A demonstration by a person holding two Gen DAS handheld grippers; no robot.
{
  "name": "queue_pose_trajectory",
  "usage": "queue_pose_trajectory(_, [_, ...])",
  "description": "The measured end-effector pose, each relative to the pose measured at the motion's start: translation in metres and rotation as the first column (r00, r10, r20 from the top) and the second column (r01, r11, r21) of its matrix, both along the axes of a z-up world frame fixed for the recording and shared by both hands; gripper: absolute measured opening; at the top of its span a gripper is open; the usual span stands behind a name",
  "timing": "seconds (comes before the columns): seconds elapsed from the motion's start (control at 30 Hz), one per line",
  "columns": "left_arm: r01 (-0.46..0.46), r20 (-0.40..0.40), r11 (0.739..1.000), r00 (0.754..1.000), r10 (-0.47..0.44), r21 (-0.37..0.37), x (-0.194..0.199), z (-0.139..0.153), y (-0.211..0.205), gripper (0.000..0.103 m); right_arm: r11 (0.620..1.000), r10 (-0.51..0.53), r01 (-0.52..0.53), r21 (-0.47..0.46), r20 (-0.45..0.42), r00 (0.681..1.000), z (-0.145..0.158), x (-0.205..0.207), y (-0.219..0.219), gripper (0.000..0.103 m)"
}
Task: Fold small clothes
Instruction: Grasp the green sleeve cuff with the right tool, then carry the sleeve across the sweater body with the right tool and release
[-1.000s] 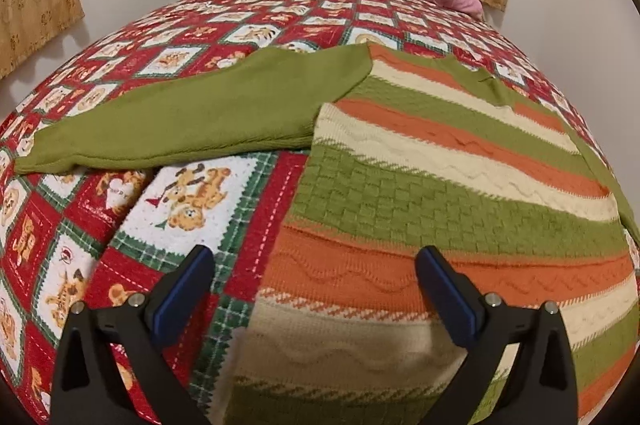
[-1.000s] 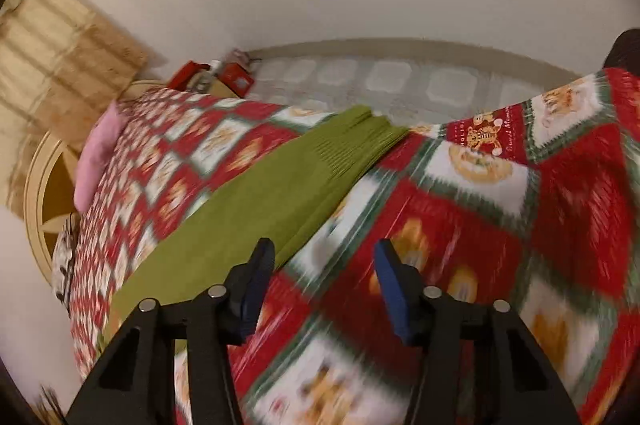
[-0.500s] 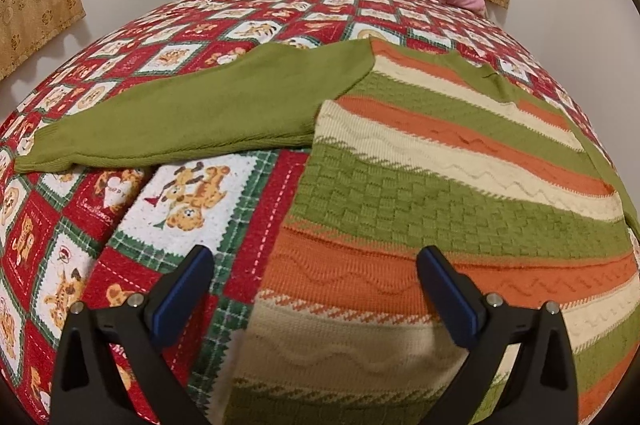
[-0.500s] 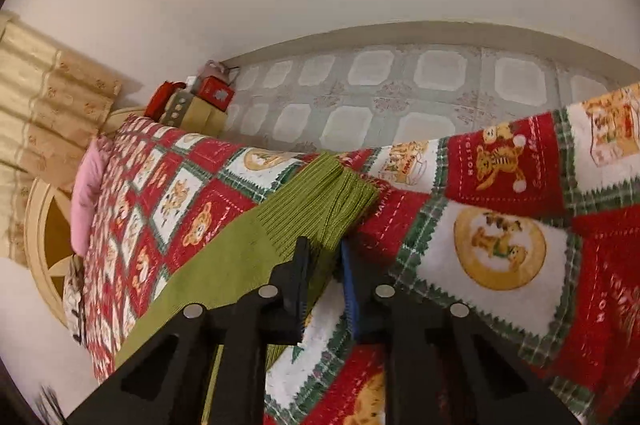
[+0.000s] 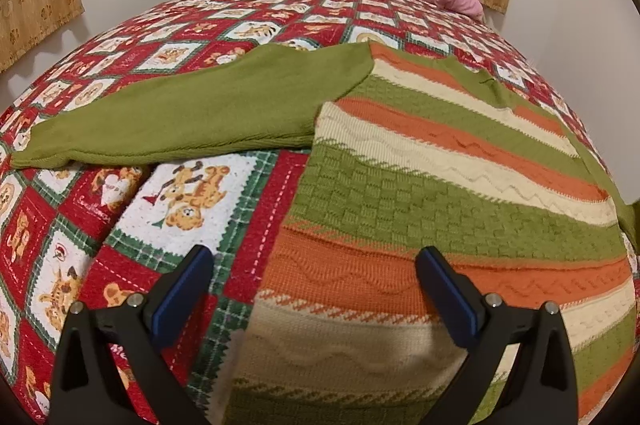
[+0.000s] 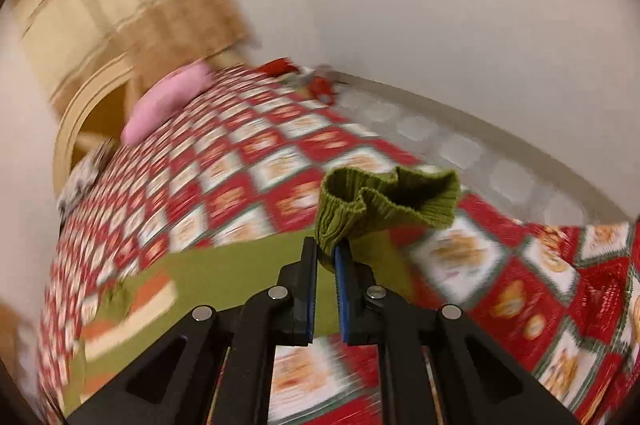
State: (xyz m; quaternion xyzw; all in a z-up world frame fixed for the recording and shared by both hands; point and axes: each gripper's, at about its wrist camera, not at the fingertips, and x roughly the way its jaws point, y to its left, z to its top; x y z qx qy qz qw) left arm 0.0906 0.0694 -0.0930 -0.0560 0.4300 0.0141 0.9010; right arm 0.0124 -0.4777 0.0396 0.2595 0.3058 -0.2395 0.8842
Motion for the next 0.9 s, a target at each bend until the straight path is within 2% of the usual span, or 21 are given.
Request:
queue_pose_trajectory(0.13, [0.002, 0.009, 1.000, 1.000, -0.001, -0.026, -0.001, 0.001, 0.003, 0.103, 0.987, 0.148, -0.148, -0.057, -0.014, 0.989, 0.014, 0.031, 0.082, 0.008])
queue_pose_trajectory(0.3, [0.003, 0.019, 0.998, 1.000, -0.002, -0.056, -0.002, 0.002, 0.006, 0.103, 0.943, 0.312, -0.314, -0.112, -0.038, 0.949, 0.014, 0.072, 0.181, 0.007])
queue_pose_trajectory(0.57, [0.005, 0.036, 0.994, 0.999, -0.001, -0.105, -0.004, 0.003, 0.011, 0.103, 0.864, 0.498, -0.501, -0.048, -0.070, 0.865, -0.021, 0.132, 0.314, 0.007])
queue_pose_trajectory(0.7, [0.004, 0.046, 0.990, 0.999, 0.003, -0.139, -0.004, 0.004, 0.015, 0.103, 0.825, 0.560, -0.564, -0.027, -0.089, 0.823, -0.039, 0.149, 0.367, 0.007])
queue_pose_trajectory(0.77, [0.004, 0.049, 0.989, 0.999, 0.003, -0.149, -0.004, 0.004, 0.016, 0.103, 0.795, 0.601, -0.606, -0.021, -0.097, 0.793, -0.048, 0.158, 0.392, 0.007])
queue_pose_trajectory(0.9, [0.001, 0.051, 0.987, 0.999, 0.007, -0.162, -0.003, 0.004, 0.019, 0.103, 0.764, 0.638, -0.645, -0.013, -0.139, 0.758, -0.068, 0.179, 0.428, 0.007])
